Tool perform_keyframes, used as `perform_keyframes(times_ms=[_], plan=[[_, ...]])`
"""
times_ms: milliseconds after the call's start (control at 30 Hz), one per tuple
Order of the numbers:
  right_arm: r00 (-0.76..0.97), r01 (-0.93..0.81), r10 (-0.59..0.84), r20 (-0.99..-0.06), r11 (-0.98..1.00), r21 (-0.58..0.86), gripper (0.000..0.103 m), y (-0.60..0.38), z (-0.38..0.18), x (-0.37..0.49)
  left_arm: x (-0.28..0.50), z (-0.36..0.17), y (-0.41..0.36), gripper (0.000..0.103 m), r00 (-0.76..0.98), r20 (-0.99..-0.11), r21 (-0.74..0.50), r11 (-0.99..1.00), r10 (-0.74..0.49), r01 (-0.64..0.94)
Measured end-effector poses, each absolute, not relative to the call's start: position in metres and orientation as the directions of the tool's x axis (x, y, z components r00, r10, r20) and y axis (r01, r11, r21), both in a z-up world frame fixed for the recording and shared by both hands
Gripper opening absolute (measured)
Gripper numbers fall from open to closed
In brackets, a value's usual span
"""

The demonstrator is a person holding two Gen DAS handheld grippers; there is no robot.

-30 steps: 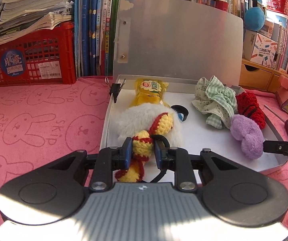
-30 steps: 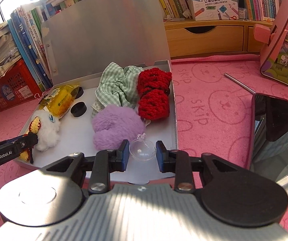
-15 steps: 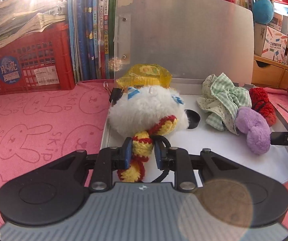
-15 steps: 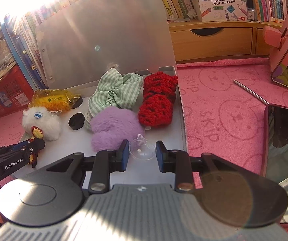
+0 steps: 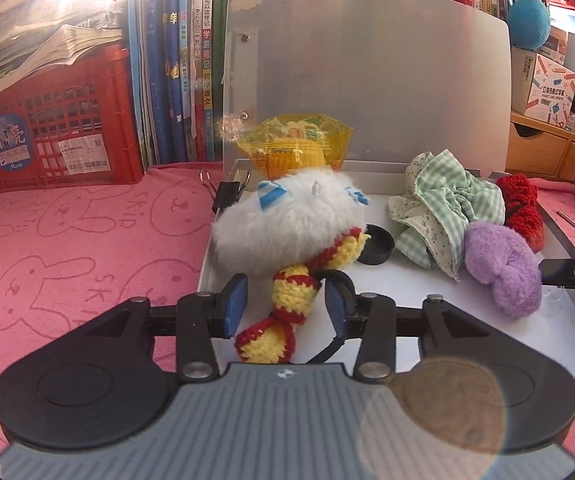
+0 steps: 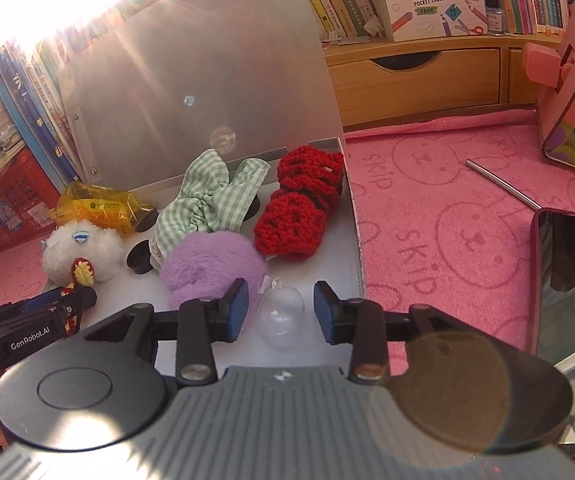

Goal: Organize objects
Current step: 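Open both tools to release the knitted toy and ring in the box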

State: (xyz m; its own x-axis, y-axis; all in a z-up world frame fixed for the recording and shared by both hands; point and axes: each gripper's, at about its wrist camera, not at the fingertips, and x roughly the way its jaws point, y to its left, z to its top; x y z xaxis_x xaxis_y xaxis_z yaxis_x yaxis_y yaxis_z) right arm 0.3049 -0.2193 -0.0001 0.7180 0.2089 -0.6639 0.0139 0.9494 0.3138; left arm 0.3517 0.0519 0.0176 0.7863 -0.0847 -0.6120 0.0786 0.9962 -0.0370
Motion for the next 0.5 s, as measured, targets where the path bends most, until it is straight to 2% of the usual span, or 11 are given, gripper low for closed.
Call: perform_keyframes(times_ms=[67,233,433,500], plan=[[0.724,0.014,0.207,-0.658,0.949,0.315,0.062,-0.220,0.002,0.303,0.348,0.020,0.051,0.066,0.784,-0.612,-0.047,0.994,-0.103,0.094],[0.732,0.014,0.209,-0.649,0.947,0.321,0.065,-0.221,0.008,0.296,0.340,0.024,0.048,0.075,0.790,-0.609,-0.006,0.996,-0.074,0.089],[0.741,-0.001,0.204,-0.639,0.953,0.303,0.070,-0.222,0.014,0.283,0.328,0.032,0.051,0.076,0.786,-0.613,-0.022,0.996,-0.083,0.089],[0.743,-0.013,0.206,-0.636,0.956,0.295,0.071,-0.221,0.017,0.277,0.322,0.035,0.050,0.080,0.789,-0.608,-0.019,0.995,-0.089,0.097]])
